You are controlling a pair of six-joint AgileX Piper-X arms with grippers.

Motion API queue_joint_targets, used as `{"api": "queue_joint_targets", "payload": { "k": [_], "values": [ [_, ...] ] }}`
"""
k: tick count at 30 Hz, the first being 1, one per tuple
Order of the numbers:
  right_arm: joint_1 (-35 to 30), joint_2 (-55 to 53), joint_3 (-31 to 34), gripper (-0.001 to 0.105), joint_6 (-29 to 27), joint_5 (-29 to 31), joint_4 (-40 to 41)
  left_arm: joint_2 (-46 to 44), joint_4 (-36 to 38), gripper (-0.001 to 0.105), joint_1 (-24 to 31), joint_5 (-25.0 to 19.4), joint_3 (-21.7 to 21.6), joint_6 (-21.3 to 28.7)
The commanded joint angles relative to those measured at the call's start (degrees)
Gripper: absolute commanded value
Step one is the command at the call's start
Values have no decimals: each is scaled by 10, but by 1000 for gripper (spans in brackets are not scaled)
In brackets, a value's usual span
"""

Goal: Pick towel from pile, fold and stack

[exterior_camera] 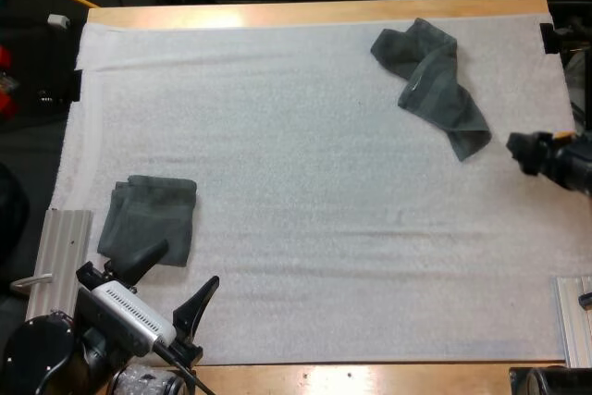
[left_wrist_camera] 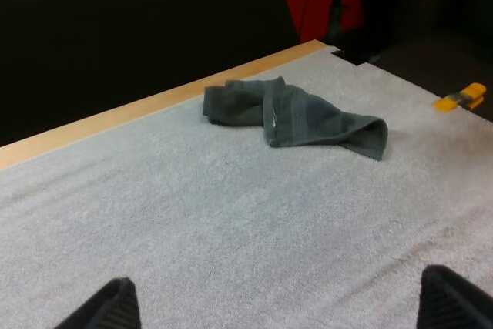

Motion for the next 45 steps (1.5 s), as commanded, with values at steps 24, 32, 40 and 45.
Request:
{"api": "queue_joint_targets", "payload": {
  "k": [24,32,40,45],
  "values": [
    [0,339,-3,64,230,28,-234,2,8,70,-2,4,-4,-6],
    [0,417,-3,64,261,19,-284,2,47,70,-2,4,-4,-6],
    [0,454,-3,30,274,19,-285,2,47,70,-2,4,-4,-12],
    [0,454,-3,1,275,6,-300,2,47,70,-2,4,-4,-15]
  ]
}}
